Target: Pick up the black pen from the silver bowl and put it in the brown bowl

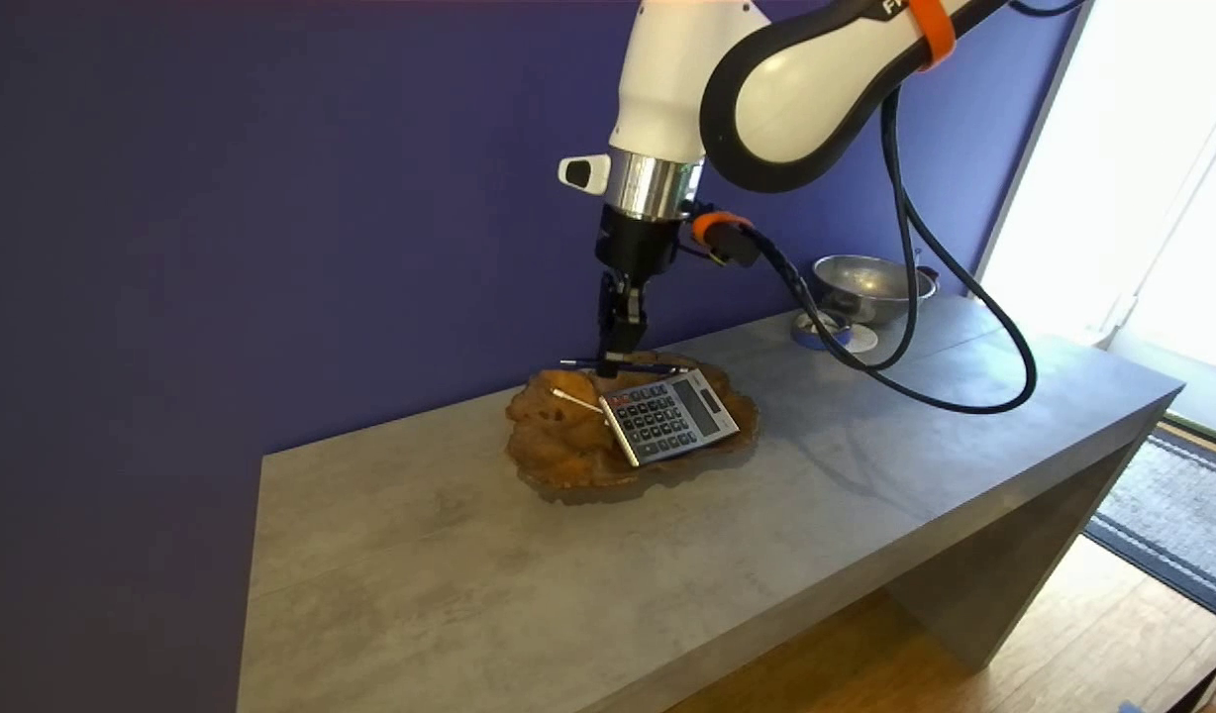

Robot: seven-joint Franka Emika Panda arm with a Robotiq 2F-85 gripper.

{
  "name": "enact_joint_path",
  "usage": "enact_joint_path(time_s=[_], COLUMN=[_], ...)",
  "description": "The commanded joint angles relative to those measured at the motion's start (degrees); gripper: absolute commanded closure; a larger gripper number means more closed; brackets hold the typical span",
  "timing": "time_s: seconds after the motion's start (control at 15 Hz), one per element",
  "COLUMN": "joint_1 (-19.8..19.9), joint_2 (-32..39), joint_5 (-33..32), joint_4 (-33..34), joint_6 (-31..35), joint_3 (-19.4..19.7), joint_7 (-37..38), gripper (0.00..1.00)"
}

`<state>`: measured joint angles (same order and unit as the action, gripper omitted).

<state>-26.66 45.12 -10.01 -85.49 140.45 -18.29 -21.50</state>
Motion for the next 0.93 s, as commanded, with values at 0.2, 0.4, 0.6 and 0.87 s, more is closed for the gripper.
enact_joint_path(time_s=[0.2,0.4,0.6,0.87], joint_1=[-3.6,-4.5,-4.6,-4.6], joint_2=[4.2,5.1,7.7,10.7], joint_5=[-10.8,-16.5,-19.4,-18.3], joint_4=[8.1,11.1,14.0,16.7], joint_6=[-7.3,-8.3,-6.1,-5.6], joint_3=[3.0,5.2,6.4,6.4], joint_7=[-9.5,-13.0,-15.6,-16.1], gripper=[0.97,0.97,0.97,0.54])
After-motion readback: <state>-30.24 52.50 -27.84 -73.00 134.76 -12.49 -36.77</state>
